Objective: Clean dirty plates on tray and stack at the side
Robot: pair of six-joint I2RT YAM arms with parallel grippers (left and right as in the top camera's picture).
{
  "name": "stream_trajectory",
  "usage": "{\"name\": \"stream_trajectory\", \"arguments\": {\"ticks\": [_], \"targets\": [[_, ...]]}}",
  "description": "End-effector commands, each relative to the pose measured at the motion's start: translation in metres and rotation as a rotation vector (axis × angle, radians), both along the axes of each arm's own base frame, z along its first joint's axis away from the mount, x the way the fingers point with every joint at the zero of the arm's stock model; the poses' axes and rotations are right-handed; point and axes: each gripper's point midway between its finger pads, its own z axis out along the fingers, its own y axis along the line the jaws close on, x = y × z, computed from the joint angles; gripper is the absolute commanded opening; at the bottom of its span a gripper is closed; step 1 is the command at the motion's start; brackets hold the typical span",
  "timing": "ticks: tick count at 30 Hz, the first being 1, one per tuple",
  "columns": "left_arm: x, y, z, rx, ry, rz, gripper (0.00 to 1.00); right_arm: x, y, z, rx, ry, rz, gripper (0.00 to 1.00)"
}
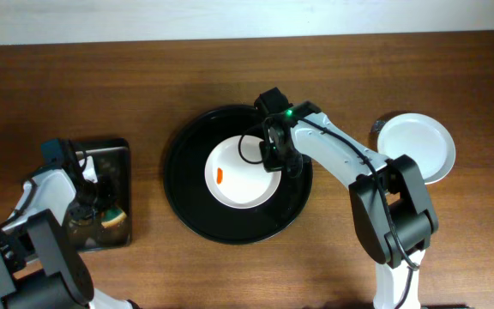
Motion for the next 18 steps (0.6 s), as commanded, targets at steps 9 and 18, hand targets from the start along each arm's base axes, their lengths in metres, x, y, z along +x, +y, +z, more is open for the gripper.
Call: {"name": "stream_trajectory", "arguments": {"ticks": [9, 18], "targets": [[0.032, 0.016, 0.049, 0.07, -0.104, -0.033, 0.59, -0.003, -0.006, -0.004, -0.041, 0.003, 0.006, 0.04], [0.023, 0.019, 0.018, 0.115, -0.121, -0.025, 0.47, -0.003, -0.007, -0.004, -0.041, 0.004, 0.006, 0.04]]}}
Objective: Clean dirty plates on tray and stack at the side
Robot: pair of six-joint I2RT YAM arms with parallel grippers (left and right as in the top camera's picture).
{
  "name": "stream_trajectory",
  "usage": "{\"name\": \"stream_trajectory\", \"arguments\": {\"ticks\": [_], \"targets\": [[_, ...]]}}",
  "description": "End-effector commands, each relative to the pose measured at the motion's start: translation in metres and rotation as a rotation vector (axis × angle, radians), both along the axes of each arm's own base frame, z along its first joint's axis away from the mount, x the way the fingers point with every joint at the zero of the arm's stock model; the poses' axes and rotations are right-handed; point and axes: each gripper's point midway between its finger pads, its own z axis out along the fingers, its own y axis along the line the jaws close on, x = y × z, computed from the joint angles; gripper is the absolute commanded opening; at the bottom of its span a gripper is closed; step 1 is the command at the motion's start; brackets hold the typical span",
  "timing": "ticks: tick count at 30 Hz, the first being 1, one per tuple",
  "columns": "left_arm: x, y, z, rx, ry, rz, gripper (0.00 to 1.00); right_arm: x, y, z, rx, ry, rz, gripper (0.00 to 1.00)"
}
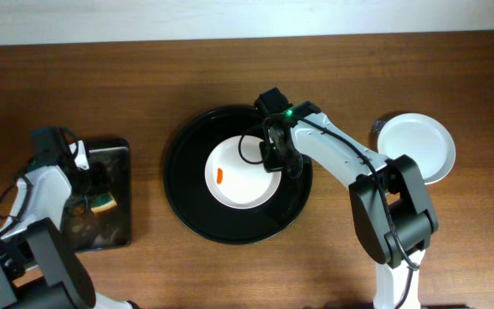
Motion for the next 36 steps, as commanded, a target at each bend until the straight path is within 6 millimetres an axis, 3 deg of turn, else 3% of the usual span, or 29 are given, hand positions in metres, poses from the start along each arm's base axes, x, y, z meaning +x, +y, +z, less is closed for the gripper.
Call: {"name": "stream_trajectory", "arguments": {"ticks": [1, 4, 7, 10, 12, 13, 16, 17, 19, 20, 21, 24, 26, 28, 31, 34, 36], "targets": [[-0.01, 0.001, -0.012, 0.026, 0.003, -0.001, 0.39, -0.002, -0.006, -0.004, -0.039, 0.0, 0.006, 0.04], [-0.011, 0.0, -0.018, 0.025, 0.007, -0.002, 0.28, -0.002, -0.006, -0.004, -0.039, 0.0, 0.006, 0.04], [-0.017, -0.002, -0.038, 0.002, 0.066, -0.002, 0.0, -0.002, -0.006, -0.004, -0.039, 0.0, 0.006, 0.04], [-0.015, -0.002, -0.034, -0.002, 0.067, -0.003, 0.0, -0.002, -0.006, -0.004, -0.039, 0.0, 0.006, 0.04], [-0.003, -0.004, 0.009, -0.027, 0.035, -0.013, 0.0, -0.002, -0.006, -0.004, -0.04, 0.001, 0.007, 0.04], [0.003, -0.008, 0.021, -0.048, 0.009, -0.022, 0.0, -0.002, -0.006, -0.004, -0.04, 0.001, 0.007, 0.04], [0.032, -0.029, 0.085, -0.115, -0.118, -0.088, 0.0, -0.003, -0.007, -0.004, -0.042, 0.005, 0.007, 0.04], [0.042, -0.041, 0.104, -0.131, -0.157, -0.125, 0.0, -0.003, -0.007, -0.004, -0.042, 0.005, 0.007, 0.04], [0.062, -0.084, 0.132, -0.202, -0.234, -0.243, 0.0, -0.004, -0.007, -0.004, -0.042, 0.007, 0.007, 0.04], [0.072, -0.118, 0.141, -0.26, -0.27, -0.303, 0.0, -0.004, -0.007, -0.004, -0.042, 0.007, 0.007, 0.04], [0.074, -0.134, 0.141, -0.279, -0.271, -0.317, 0.0, -0.004, -0.007, -0.004, -0.042, 0.006, 0.007, 0.04], [0.081, -0.215, 0.117, -0.333, -0.216, -0.45, 0.0, -0.004, -0.007, -0.004, -0.042, 0.006, 0.007, 0.04], [0.074, -0.258, 0.082, -0.367, -0.111, -0.495, 0.0, -0.004, -0.007, -0.004, -0.042, 0.006, 0.007, 0.04], [0.065, -0.284, 0.047, -0.388, -0.009, -0.478, 0.0, -0.004, -0.007, -0.004, -0.042, 0.006, 0.007, 0.04], [0.057, -0.308, 0.015, -0.404, 0.069, -0.474, 0.0, -0.004, -0.007, -0.004, -0.042, 0.006, 0.007, 0.04], [0.037, -0.332, -0.009, -0.407, 0.159, -0.481, 0.0, -0.004, -0.007, -0.004, -0.042, 0.006, 0.007, 0.04], [0.029, -0.334, -0.017, -0.404, 0.198, -0.468, 0.0, -0.004, -0.007, -0.004, -0.041, 0.006, 0.007, 0.04]]}}
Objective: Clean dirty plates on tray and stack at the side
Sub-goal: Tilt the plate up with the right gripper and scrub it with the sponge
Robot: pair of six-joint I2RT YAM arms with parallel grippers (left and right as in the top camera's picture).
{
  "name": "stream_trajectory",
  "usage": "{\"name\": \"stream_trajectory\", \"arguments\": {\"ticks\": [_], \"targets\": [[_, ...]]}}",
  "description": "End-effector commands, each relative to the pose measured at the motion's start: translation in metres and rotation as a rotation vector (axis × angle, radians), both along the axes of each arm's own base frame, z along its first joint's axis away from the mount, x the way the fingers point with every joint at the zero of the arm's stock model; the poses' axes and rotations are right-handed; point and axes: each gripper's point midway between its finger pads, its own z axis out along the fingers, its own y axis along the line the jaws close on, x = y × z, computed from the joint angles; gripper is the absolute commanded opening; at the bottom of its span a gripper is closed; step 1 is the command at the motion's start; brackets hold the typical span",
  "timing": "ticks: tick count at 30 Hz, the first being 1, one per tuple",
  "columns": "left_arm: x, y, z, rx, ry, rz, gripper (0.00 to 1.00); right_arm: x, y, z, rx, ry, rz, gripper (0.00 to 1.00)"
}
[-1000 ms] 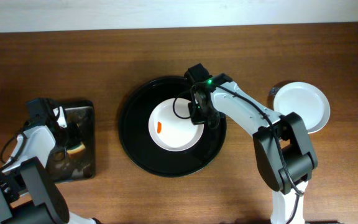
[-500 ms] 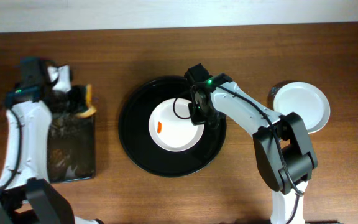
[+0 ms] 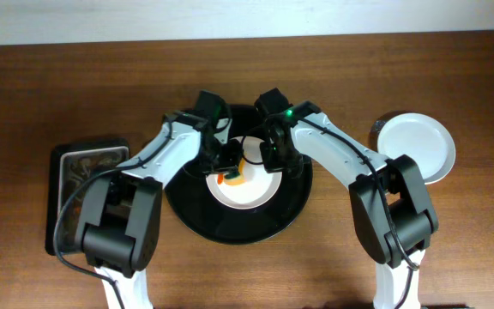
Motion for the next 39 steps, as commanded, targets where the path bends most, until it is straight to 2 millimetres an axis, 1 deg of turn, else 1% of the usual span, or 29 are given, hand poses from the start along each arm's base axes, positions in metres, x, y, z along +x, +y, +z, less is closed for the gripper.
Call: {"name": "stream_trajectory", "arguments": {"ticks": [1, 2, 3, 5, 6, 8, 9, 13, 14, 16, 19, 20, 21, 23, 24, 25, 26, 27, 28, 29, 31, 32, 35, 36, 38, 39], "targets": [[-0.012, -0.005, -0.012, 0.016, 0.074, 0.023, 0.0, -0.001, -0.005, -0.004, -0.036, -0.004, 0.008, 0.04], [-0.015, 0.002, -0.017, 0.056, 0.09, 0.027, 0.0, -0.001, -0.005, -0.004, -0.035, -0.003, 0.008, 0.04], [-0.019, 0.017, -0.024, 0.135, 0.103, 0.036, 0.0, -0.001, -0.005, -0.003, -0.033, -0.003, 0.008, 0.04], [-0.016, 0.044, -0.034, 0.286, 0.078, 0.04, 0.01, -0.001, -0.005, -0.003, -0.033, -0.003, 0.008, 0.04], [-0.013, 0.055, -0.036, 0.327, 0.067, 0.039, 0.01, -0.001, -0.005, -0.003, -0.033, -0.003, 0.008, 0.04], [-0.006, 0.073, -0.037, 0.42, 0.028, 0.039, 0.01, -0.001, -0.005, -0.003, -0.033, -0.002, 0.008, 0.04], [-0.004, 0.077, -0.037, 0.441, 0.019, 0.042, 0.01, -0.001, -0.005, -0.003, -0.034, -0.003, 0.008, 0.04], [0.007, 0.104, -0.032, 0.598, -0.046, 0.059, 0.0, -0.001, -0.005, -0.003, -0.034, -0.002, 0.008, 0.04], [0.011, 0.106, -0.028, 0.617, -0.058, 0.062, 0.0, -0.001, -0.005, -0.003, -0.034, -0.002, 0.008, 0.04], [0.019, 0.103, -0.016, 0.611, -0.071, 0.067, 0.0, -0.003, -0.006, -0.003, -0.037, 0.003, 0.008, 0.04], [0.034, 0.097, 0.018, 0.598, -0.083, 0.078, 0.0, -0.005, -0.007, -0.004, -0.042, 0.012, 0.008, 0.04], [0.039, 0.1, 0.025, 0.605, -0.094, 0.088, 0.0, -0.005, -0.008, -0.004, -0.047, 0.014, 0.007, 0.04], [0.043, 0.107, 0.03, 0.622, -0.102, 0.105, 0.0, -0.007, -0.009, -0.004, -0.05, 0.02, 0.007, 0.04], [0.047, 0.118, 0.032, 0.624, -0.097, 0.133, 0.0, -0.007, -0.011, -0.003, -0.06, 0.022, 0.006, 0.04], [0.047, 0.124, 0.032, 0.619, -0.086, 0.149, 0.0, -0.006, -0.019, -0.001, -0.105, 0.008, 0.003, 0.04], [0.046, 0.123, 0.03, 0.587, -0.073, 0.155, 0.01, -0.004, -0.025, 0.003, -0.14, -0.006, 0.001, 0.04], [0.046, 0.121, 0.029, 0.556, -0.059, 0.159, 0.01, 0.002, -0.036, 0.014, -0.206, -0.038, -0.003, 0.04], [0.045, 0.114, 0.028, 0.507, -0.05, 0.148, 0.01, 0.006, -0.043, 0.025, -0.246, -0.059, -0.006, 0.04], [0.046, 0.105, 0.027, 0.459, -0.05, 0.118, 0.0, 0.009, -0.047, 0.036, -0.272, -0.078, -0.009, 0.04], [0.046, 0.095, 0.027, 0.404, -0.05, 0.093, 0.0, 0.015, -0.053, 0.053, -0.311, -0.112, -0.01, 0.04], [0.043, 0.073, 0.028, 0.283, -0.035, 0.043, 0.0, 0.024, -0.066, 0.1, -0.428, -0.21, -0.01, 0.04], [0.04, 0.067, 0.028, 0.246, -0.024, 0.009, 0.01, 0.025, -0.069, 0.121, -0.497, -0.252, 0.005, 0.04], [0.042, 0.074, 0.028, 0.251, -0.025, 0.018, 0.02, 0.019, -0.071, 0.152, -0.695, -0.335, 0.073, 0.04], [0.043, 0.077, 0.028, 0.251, -0.026, 0.022, 0.05, 0.017, -0.065, 0.166, -0.78, -0.414, 0.079, 0.04], [0.044, 0.079, 0.028, 0.251, -0.028, 0.019, 0.06, 0.013, -0.052, 0.179, -0.847, -0.487, 0.121, 0.04], [0.043, 0.079, 0.028, 0.252, -0.031, 0.006, 0.06, 0.009, -0.045, 0.184, -0.867, -0.523, 0.115, 0.04]]}}
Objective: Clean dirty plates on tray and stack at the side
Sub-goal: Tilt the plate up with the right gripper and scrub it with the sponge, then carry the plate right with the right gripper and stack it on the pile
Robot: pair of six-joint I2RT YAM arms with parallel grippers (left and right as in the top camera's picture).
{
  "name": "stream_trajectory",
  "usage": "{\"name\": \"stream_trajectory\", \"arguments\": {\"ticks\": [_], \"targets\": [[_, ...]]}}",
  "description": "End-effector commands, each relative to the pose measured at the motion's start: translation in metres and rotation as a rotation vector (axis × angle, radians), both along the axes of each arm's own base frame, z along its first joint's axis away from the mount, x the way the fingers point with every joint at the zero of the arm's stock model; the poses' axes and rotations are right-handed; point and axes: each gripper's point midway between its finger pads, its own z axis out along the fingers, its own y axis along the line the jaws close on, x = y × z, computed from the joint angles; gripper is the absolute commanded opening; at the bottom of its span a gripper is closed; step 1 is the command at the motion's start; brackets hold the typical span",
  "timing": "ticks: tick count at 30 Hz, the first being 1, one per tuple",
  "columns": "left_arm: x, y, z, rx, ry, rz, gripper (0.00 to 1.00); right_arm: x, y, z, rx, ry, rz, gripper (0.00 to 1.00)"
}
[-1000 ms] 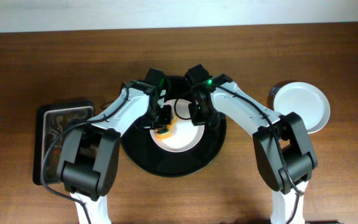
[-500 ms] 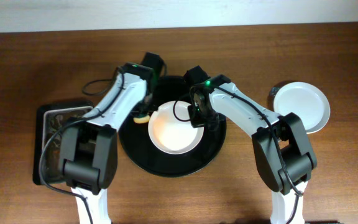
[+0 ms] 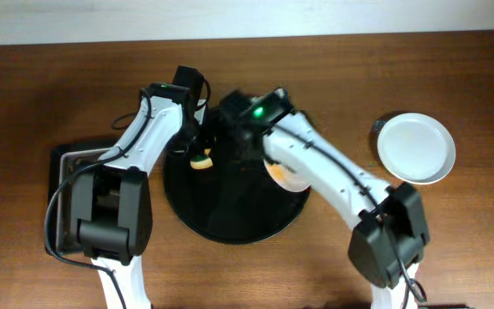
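Note:
The round black tray (image 3: 230,219) lies mid-table. My left gripper (image 3: 200,153) is over its left part, shut on a yellow sponge (image 3: 201,161). My right arm is blurred with motion above the tray. Its gripper (image 3: 260,159) holds the dirty white plate (image 3: 283,176), which shows only as a sliver under the arm, over the tray's right half; the jaws themselves are hidden. A clean white plate (image 3: 414,148) rests on the table at the far right.
A dark rectangular dish (image 3: 80,202) sits at the left of the table, partly under my left arm. A small dark thing (image 3: 377,127) peeks out from beneath the clean plate's left edge. Both arms cross over the tray.
My left gripper and the sponge have left the plate's middle and are over the tray's left part. The plate is off the tray's centre, further right and mostly hidden beneath my right arm.
My left gripper was at the dark dish with the sponge while my right gripper held the rim of the stained plate in the tray. Then the sponge was on the plate's orange stain. Now the sponge is off and the plate has shifted right.

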Motion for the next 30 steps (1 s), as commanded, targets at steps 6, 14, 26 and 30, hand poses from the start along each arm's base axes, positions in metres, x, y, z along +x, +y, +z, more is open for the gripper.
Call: {"name": "stream_trajectory", "arguments": {"ticks": [6, 14, 26, 30], "targets": [[0.005, -0.001, 0.001, -0.018, -0.01, -0.039, 0.07, -0.024, 0.016, 0.066, -0.2, -0.316, 0.035, 0.04], [0.005, -0.001, 0.001, -0.018, -0.01, -0.039, 0.07, -0.029, 0.013, 0.069, -0.207, -0.331, 0.021, 0.04], [0.005, -0.001, 0.001, -0.018, -0.01, -0.039, 0.07, -0.033, -0.019, 0.061, 0.254, -0.097, -0.222, 0.04], [0.005, -0.001, 0.001, -0.018, -0.01, -0.039, 0.07, -0.013, -0.074, 0.086, 0.599, -0.089, -0.358, 0.07]]}}
